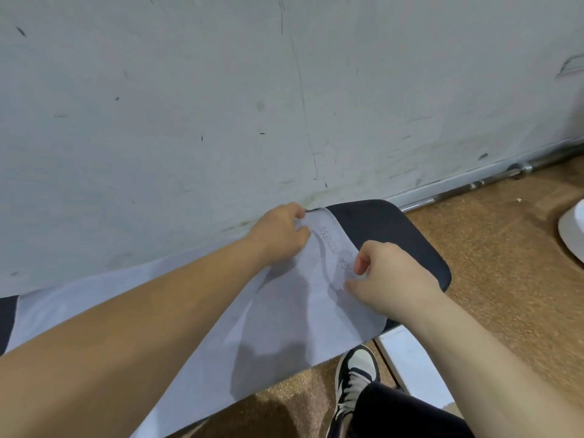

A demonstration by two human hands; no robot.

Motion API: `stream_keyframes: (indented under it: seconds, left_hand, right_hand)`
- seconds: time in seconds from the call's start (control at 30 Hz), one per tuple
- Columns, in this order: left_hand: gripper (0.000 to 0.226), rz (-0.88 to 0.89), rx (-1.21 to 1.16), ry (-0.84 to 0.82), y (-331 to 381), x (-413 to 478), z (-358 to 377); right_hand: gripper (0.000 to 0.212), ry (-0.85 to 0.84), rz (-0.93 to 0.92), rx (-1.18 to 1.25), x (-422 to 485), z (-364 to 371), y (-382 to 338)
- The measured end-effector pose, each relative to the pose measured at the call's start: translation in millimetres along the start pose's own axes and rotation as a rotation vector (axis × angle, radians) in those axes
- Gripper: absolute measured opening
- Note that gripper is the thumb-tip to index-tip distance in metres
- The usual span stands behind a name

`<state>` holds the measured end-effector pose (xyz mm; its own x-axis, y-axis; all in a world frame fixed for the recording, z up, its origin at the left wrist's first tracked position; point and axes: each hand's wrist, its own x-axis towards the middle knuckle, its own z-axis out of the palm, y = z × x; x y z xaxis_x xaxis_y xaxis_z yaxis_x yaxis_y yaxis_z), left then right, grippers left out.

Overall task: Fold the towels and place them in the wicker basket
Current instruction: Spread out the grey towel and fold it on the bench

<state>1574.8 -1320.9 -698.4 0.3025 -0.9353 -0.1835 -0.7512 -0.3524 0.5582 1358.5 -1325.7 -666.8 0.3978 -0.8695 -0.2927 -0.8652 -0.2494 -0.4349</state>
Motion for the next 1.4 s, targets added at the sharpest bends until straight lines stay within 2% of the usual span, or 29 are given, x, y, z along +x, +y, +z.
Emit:
stream_keyframes:
  seconds: [0.1, 0.17, 0.3, 0.4, 0.5, 0.63, 0.77, 0.83, 0.93, 1.0, 1.07, 1.13, 1.2, 1.27, 1.4]
  left_hand:
    - [0.065, 0.104, 0.36, -0.173, -7.2, -10.6, 18.5]
    - [0.068, 0.139, 0.516, -0.207, -11.1, -14.7, 29.3]
    - [0.066, 0.109, 0.502, -0.207, -11.9, -9.9, 31.1]
    - [0.05, 0.117, 0.484, -0.113, 2.9, -1.8, 27.5]
    - [0.045, 0.094, 0.391, 0.031, 22.1, 10.2, 31.4]
    - [0.059, -0.124, 0.273, -0.01, 50.3, 27.7, 41.1]
    - [0.027, -0.212, 0.23, -0.012, 67.7, 37.0, 39.5]
    - [0.026, -0.205, 0.083, 0.009, 75.0, 39.4, 40.3]
    - [0.035, -0.133, -0.361, 0.022, 90.9, 35.3, 44.4]
    - [0.04, -0.097, -0.555, 0.044, 97.4, 28.2, 40.8]
    - [0.044, -0.071, -0.581, 0.112, 92.9, 24.1, 29.8]
    - [0.039, -0.071, -0.563, 0.173, 78.1, 17.5, 11.8]
    - [0.021, -0.113, -0.576, 0.217, 59.1, 6.5, -9.5]
    - [0.011, -0.174, -0.61, 0.245, 34.7, -8.6, -32.0]
    - [0.013, -0.251, -0.627, 0.376, -29.1, -47.8, -76.8]
  right_hand:
    - [0.024, -0.08, 0.045, -0.073, 4.8, 5.7, 10.9]
    - [0.032, -0.089, 0.068, -0.103, 8.8, 13.3, 16.1]
    - [0.038, -0.024, 0.116, -0.11, 16.1, 16.5, 24.7]
    - [0.032, -0.061, 0.159, -0.086, 21.2, 16.6, 31.0]
    - [0.031, -0.096, 0.141, -0.047, 21.2, 17.7, 31.4]
    - [0.012, -0.044, 0.031, 0.071, 10.1, 2.5, 23.0]
    - [0.005, 0.043, -0.03, 0.082, -3.2, -16.4, 18.3]
    - [0.009, 0.088, -0.023, 0.086, -8.3, -26.2, 21.2]
    - [0.019, 0.153, 0.015, 0.107, -13.4, -39.8, 28.8]
    - [0.011, 0.167, 0.029, 0.127, -17.0, -45.4, 30.7]
    - [0.002, 0.15, -0.012, 0.233, -20.8, -45.2, 27.7]
    - [0.012, 0.099, -0.097, 0.414, -26.2, -41.2, 15.7]
    - [0.019, 0.037, -0.18, 0.543, -32.1, -36.5, -3.6]
    - [0.021, -0.028, -0.255, 0.569, -36.3, -28.7, -26.4]
    - [0.016, -0.171, -0.383, 0.468, -42.3, -4.7, -80.2]
